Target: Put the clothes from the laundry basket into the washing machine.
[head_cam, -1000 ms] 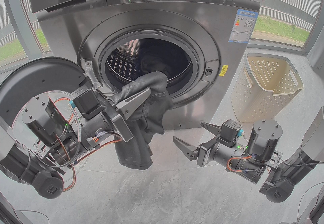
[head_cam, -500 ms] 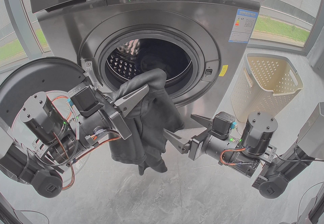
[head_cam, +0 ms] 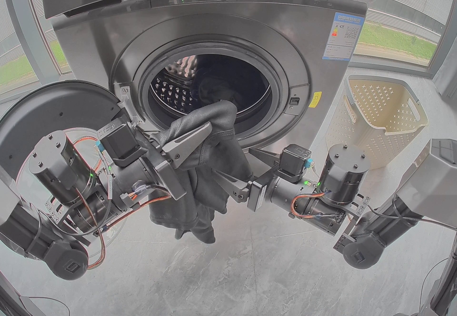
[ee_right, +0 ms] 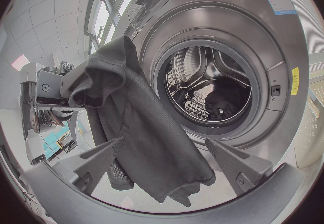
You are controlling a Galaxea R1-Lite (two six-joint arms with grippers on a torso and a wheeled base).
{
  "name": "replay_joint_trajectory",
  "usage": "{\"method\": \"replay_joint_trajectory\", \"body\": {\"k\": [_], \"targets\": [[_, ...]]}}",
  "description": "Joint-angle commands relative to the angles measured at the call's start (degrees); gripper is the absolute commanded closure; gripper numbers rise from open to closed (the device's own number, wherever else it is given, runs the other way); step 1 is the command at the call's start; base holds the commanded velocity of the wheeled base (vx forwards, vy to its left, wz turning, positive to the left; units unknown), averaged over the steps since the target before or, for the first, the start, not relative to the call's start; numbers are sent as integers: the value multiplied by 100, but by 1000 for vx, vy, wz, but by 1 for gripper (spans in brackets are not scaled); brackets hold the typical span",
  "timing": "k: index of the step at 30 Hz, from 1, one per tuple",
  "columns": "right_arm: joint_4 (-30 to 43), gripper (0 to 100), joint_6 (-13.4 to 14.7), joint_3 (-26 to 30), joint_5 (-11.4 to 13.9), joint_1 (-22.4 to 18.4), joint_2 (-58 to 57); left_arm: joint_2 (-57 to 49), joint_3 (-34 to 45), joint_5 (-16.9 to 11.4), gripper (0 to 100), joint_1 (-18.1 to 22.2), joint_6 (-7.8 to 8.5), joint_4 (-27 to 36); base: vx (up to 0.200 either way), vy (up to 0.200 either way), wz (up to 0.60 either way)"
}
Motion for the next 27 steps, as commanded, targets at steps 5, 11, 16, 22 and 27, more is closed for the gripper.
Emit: {"method": "replay_joint_trajectory", "body": {"k": [5, 11, 16, 22, 27], "targets": [[-46, 0, -9, -341, 208, 66, 284, 13, 16, -7, 100, 21, -2, -3, 0, 0, 0], [-46, 0, -141, -613, 357, -4, 407, 13, 16, -7, 100, 21, -2, -3, 0, 0, 0], [16, 0, -168, -754, 410, 4, 424, 13, 16, -7, 100, 21, -2, -3, 0, 0, 0], [42, 0, -378, -974, 472, -48, 635, 13, 7, -7, 100, 21, -2, -3, 0, 0, 0], [33, 0, -387, -1018, 489, -4, 679, 31, -19, 1, 100, 29, -2, -12, 0, 0, 0]]}}
